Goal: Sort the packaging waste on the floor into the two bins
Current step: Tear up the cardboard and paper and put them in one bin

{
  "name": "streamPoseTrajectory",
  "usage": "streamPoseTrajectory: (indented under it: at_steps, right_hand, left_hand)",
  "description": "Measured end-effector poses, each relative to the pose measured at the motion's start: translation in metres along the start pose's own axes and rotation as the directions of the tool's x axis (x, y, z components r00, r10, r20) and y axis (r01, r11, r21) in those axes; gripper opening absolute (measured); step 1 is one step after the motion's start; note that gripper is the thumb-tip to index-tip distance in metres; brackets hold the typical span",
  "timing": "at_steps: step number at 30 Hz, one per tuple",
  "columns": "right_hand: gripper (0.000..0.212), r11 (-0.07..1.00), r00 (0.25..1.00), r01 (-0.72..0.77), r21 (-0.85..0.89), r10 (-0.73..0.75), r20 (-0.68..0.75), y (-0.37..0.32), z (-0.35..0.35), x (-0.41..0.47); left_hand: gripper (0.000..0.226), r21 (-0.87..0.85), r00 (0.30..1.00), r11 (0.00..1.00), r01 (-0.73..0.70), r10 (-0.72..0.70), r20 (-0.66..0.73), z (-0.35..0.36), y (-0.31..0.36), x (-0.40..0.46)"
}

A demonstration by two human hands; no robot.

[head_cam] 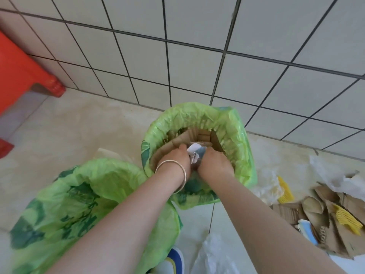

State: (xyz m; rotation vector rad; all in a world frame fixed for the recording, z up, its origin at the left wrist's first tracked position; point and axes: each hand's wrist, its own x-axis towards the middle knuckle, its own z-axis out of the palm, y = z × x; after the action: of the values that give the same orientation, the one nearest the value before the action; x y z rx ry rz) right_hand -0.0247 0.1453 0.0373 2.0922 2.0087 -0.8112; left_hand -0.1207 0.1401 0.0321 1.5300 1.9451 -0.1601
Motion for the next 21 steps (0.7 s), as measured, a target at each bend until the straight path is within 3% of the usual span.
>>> streamPoseTrajectory:
  at_steps: [4,7,11,15,18,21]
  right_hand:
    - [0.033,0.940,0.995,0.067,-0.334,-0.037,0.095,-0.003,0.011,0.001]
    - [0.040,0.926,0.991,0.039,-0.376,0.013,0.133,-0.005,0.017,0.002]
    - [0.033,0.975,0.996,-0.009,-0.222,0.029,0.087,-0.004,0.007,-0.002]
    - [0.035,0.995,0.997,-0.067,0.069,0.069,-0.036,0.004,-0.003,-0.014]
    - [0.038,0.966,0.995,0.047,0.254,-0.024,-0.092,0.013,-0.013,-0.024]
    - [0.036,0.895,0.975,0.157,0.417,-0.074,-0.209,0.029,-0.027,-0.039]
  left_hand:
    - [0.039,0.331,0.980,0.943,0.042,-0.104,0.170,0.012,0.001,0.005]
    - [0.038,0.394,0.972,0.918,0.034,-0.123,0.202,0.012,0.002,0.004]
    - [0.037,0.205,0.997,0.978,0.037,-0.051,0.064,0.007,0.003,-0.006]
    - [0.056,0.093,0.988,0.995,-0.047,0.060,-0.145,-0.001,0.002,-0.020]
    - [0.055,0.097,0.919,0.984,-0.152,0.177,-0.351,-0.011,0.009,-0.033]
    - [0.047,0.064,0.832,0.953,-0.295,0.289,-0.473,-0.019,0.025,-0.042]
